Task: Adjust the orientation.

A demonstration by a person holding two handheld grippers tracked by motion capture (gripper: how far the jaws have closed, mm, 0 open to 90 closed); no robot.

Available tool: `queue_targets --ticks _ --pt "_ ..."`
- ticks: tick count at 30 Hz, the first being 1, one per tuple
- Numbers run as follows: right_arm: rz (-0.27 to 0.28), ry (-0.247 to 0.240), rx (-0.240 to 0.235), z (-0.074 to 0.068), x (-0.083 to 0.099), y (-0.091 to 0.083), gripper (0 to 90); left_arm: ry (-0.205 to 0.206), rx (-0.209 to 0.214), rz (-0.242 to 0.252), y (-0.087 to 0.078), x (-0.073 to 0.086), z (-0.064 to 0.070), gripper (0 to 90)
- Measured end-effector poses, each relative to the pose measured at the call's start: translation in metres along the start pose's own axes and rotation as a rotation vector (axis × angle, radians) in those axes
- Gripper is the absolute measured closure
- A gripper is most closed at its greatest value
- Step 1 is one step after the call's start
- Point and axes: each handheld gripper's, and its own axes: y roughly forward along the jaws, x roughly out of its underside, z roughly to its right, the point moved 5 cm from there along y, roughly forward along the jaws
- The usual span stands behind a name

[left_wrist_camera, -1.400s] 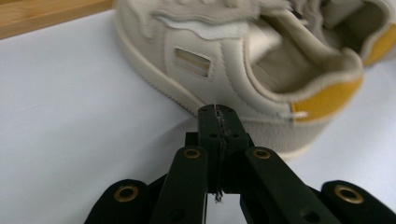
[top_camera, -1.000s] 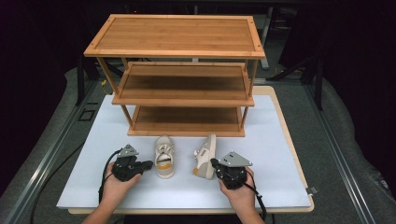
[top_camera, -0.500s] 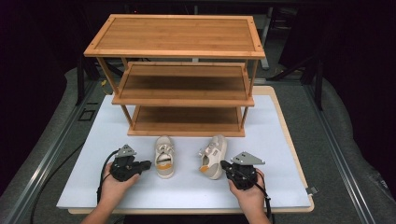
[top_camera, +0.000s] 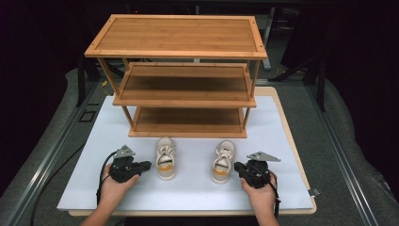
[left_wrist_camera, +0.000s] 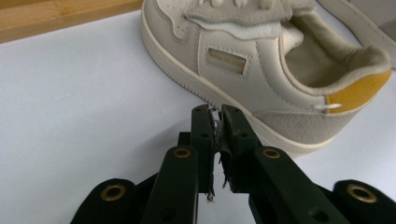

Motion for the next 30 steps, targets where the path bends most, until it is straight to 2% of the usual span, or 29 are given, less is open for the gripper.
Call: queue_targets --ticks 2,4,5,6,7,8,9,10,11,13,14,18,24,25,27,28,30 --pt "0.021 -0.009 0.012 -0.003 -0.003 -0.004 78.9 -0.018 0.001 0.023 -0.002 -0.002 0.001 79.0" --pt "0.032 -0.011 0.018 -0.003 -0.004 -0.004 76.6 -0.015 -0.003 0.031 -0.003 -0.004 0.002 77.5" --pt "0.061 -0.007 0.023 -0.006 -0.007 -0.006 71.3 -0.034 0.013 0.056 -0.006 -0.008 0.004 71.9" --pt "0.061 -0.007 0.023 -0.006 -0.007 -0.006 71.3 -0.034 0.013 0.056 -0.006 -0.008 0.004 69.2" --pt "0.070 -0.006 0.026 -0.008 -0.008 -0.007 69.0 -0.053 0.033 0.082 -0.007 -0.011 0.007 69.2" --pt "0.089 -0.001 0.018 -0.011 -0.010 -0.008 66.1 -0.058 0.039 0.092 -0.008 -0.013 0.008 65.1" --pt "0.107 -0.011 0.030 -0.016 -0.012 -0.009 65.4 -0.067 0.044 0.113 -0.009 -0.017 0.011 59.9" --pt "0.117 -0.020 0.036 -0.017 -0.013 -0.009 63.5 -0.067 0.044 0.113 -0.009 -0.017 0.011 57.1" --pt "0.129 -0.023 0.031 -0.019 -0.014 -0.010 61.6 -0.069 0.050 0.130 -0.008 -0.022 0.014 55.3" --pt "0.140 -0.020 0.016 -0.021 -0.015 -0.010 61.2 -0.069 0.047 0.134 -0.008 -0.024 0.016 53.8" --pt "0.157 -0.005 0.010 -0.023 -0.017 -0.009 58.8 -0.087 0.041 0.141 -0.005 -0.027 0.017 51.4" --pt "0.128 -0.004 0.006 -0.027 -0.015 -0.002 56.4 -0.115 0.043 0.134 0.002 -0.030 0.018 48.3" --pt "0.093 -0.014 0.042 -0.027 -0.011 0.009 51.6 -0.123 -0.004 0.086 0.017 -0.027 0.018 46.9" --pt "0.072 0.003 0.046 -0.025 -0.009 0.013 50.8 -0.129 -0.009 0.069 0.021 -0.025 0.017 47.0" --pt "0.069 0.010 0.050 -0.024 -0.008 0.015 49.9 -0.138 0.000 0.070 0.023 -0.025 0.017 48.9" --pt "0.062 0.039 0.028 -0.022 -0.007 0.017 49.8 -0.142 0.004 0.073 0.025 -0.025 0.017 49.2" --pt "0.062 0.047 0.021 -0.021 -0.007 0.018 50.3 -0.147 0.005 0.072 0.025 -0.025 0.016 50.6"
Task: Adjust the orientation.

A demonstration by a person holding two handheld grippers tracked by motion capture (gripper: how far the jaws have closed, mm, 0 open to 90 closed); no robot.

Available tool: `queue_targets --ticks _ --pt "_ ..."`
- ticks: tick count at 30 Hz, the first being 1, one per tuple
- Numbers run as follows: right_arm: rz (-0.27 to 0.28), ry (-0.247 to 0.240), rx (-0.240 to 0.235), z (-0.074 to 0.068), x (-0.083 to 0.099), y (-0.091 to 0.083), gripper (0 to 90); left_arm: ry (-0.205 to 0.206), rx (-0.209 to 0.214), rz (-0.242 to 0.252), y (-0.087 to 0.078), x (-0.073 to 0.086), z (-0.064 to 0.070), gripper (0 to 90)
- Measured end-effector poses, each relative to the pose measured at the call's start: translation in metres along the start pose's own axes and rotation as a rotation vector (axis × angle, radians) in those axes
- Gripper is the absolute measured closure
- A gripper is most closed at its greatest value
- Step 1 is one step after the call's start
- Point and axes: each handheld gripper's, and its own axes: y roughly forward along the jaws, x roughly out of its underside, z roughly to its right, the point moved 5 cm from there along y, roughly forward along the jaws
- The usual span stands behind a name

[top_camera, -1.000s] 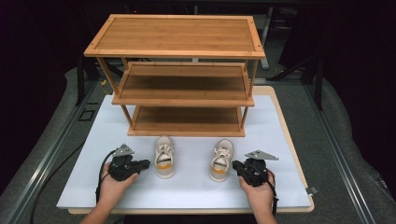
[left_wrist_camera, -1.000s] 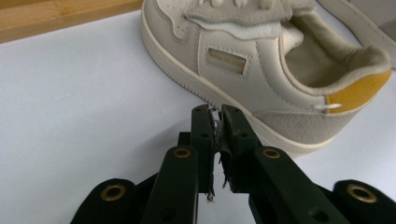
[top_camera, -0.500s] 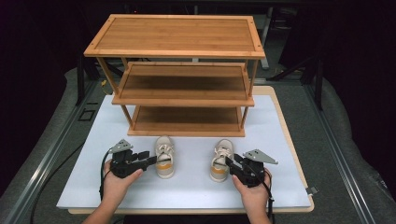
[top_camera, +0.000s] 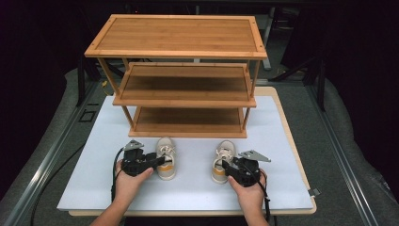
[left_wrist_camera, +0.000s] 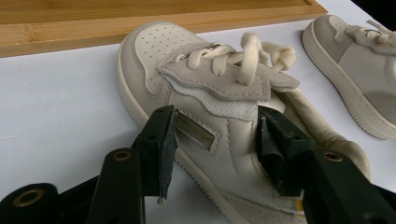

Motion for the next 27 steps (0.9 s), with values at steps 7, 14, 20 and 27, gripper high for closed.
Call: queue_targets --ticks 7,14,20,27 --pt "-0.021 0.049 -0.094 -0.004 0.000 0.003 54.8 0.002 0.045 -0.011 0.001 0.002 0.007 54.5" --pt "-0.035 -0.021 -0.163 -0.030 0.001 0.012 55.1 0.025 0.088 -0.022 0.005 0.006 0.027 54.5" --pt "-0.046 -0.054 -0.204 -0.044 0.001 0.018 55.2 0.023 0.093 -0.021 0.007 0.009 0.036 54.5" --pt "-0.045 -0.058 -0.233 -0.057 0.000 0.026 55.3 0.021 0.103 -0.015 0.009 0.011 0.041 54.5"
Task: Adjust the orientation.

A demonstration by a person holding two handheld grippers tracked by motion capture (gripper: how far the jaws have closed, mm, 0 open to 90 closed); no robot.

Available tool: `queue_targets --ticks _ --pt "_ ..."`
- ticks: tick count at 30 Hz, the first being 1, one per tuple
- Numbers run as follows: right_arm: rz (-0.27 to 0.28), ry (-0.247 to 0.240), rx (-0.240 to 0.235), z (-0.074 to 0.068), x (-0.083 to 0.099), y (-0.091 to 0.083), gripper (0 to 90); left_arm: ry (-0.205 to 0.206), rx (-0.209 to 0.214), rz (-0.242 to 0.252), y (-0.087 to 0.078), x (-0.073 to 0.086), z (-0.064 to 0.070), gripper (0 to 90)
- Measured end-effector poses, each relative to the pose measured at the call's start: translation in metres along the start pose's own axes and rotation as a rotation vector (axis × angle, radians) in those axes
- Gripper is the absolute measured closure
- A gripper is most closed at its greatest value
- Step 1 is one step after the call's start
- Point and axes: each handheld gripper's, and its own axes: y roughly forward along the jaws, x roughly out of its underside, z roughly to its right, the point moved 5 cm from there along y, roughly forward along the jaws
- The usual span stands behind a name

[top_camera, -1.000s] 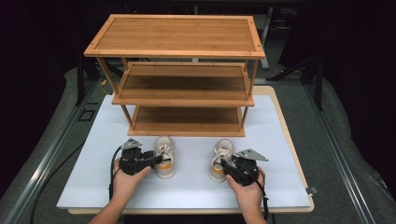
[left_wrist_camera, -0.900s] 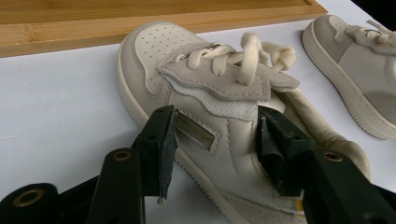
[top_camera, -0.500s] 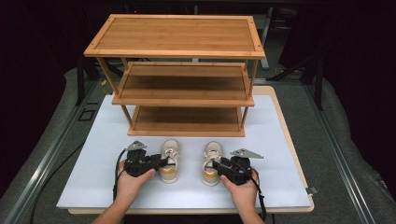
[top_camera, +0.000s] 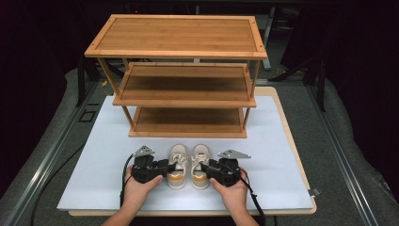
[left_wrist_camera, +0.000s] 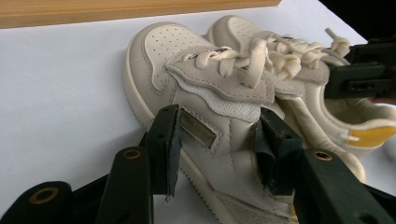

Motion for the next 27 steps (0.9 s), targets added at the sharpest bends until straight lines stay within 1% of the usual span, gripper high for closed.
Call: queue_targets --ticks 2,3,4,6,8,10,12,14,16,17,20,22,27 --pt "0.007 -0.002 0.004 -0.003 0.000 0.002 55.4 -0.001 -0.005 0.002 0.000 0.000 0.001 54.6" --pt "0.005 -0.008 0.014 -0.003 0.000 0.002 55.4 -0.003 -0.007 0.005 0.000 0.000 0.001 54.6" --pt "0.006 0.004 0.007 -0.003 0.000 0.002 55.4 -0.004 -0.009 0.012 0.000 0.002 0.002 54.7" --pt "0.004 0.008 0.009 -0.004 0.000 0.002 55.4 -0.008 -0.008 0.013 0.000 0.002 0.003 54.7" --pt "0.000 0.005 0.035 -0.009 0.003 0.001 55.6 -0.008 -0.008 0.012 0.000 0.003 0.005 54.8" --pt "0.008 0.009 0.039 -0.011 0.004 0.001 55.6 -0.007 -0.012 0.010 0.000 0.004 0.007 54.9" --pt "0.008 0.009 0.037 -0.012 0.005 -0.001 55.5 -0.004 -0.012 0.009 -0.001 0.006 0.009 54.9" --pt "0.005 0.008 0.039 -0.013 0.007 -0.003 55.6 -0.018 -0.004 0.011 -0.003 0.008 0.011 54.9" --pt "0.002 0.004 0.031 -0.014 0.009 -0.005 55.6 -0.019 -0.001 0.018 -0.003 0.010 0.012 54.8" --pt "0.007 0.003 0.037 -0.014 0.009 -0.005 55.6 -0.024 0.006 0.019 -0.003 0.010 0.011 54.8" --pt "0.007 0.005 0.034 -0.014 0.009 -0.005 55.3 -0.013 0.003 0.017 -0.003 0.009 0.011 54.6" --pt "0.004 0.006 0.032 -0.014 0.009 -0.005 54.9 -0.017 0.008 0.025 -0.003 0.010 0.010 54.3" --pt "0.018 0.007 0.034 -0.013 0.010 -0.005 53.7 -0.018 0.014 0.033 -0.003 0.010 0.010 53.2"
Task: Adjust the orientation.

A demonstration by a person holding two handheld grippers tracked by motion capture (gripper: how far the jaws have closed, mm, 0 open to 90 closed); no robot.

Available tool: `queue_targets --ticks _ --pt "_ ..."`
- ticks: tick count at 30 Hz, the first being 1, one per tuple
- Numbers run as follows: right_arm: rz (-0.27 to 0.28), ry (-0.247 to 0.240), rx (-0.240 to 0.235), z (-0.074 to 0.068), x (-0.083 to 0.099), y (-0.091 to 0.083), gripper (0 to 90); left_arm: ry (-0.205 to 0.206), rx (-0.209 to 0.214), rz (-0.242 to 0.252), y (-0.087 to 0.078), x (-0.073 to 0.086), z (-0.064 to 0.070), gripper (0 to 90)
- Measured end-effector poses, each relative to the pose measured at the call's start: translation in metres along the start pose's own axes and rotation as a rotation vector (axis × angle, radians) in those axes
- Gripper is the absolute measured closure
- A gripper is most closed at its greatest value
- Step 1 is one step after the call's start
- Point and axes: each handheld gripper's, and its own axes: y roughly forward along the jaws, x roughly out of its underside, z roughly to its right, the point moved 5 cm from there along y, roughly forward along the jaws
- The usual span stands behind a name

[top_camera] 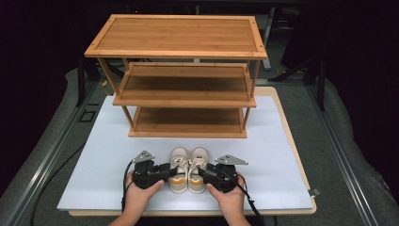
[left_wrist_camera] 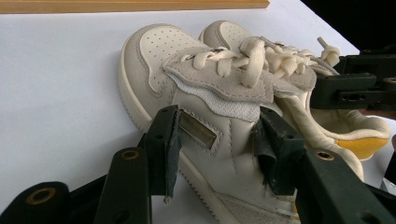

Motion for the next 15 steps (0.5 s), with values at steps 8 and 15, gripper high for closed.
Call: queue_targets --ticks 8,15 --pt "0.017 0.021 -0.010 -0.002 0.003 -0.002 47.7 -0.014 0.001 0.014 -0.001 0.001 0.000 52.4" --pt "0.067 0.005 -0.006 -0.003 -0.002 -0.014 46.3 -0.004 -0.020 0.017 -0.001 0.002 0.002 50.6"
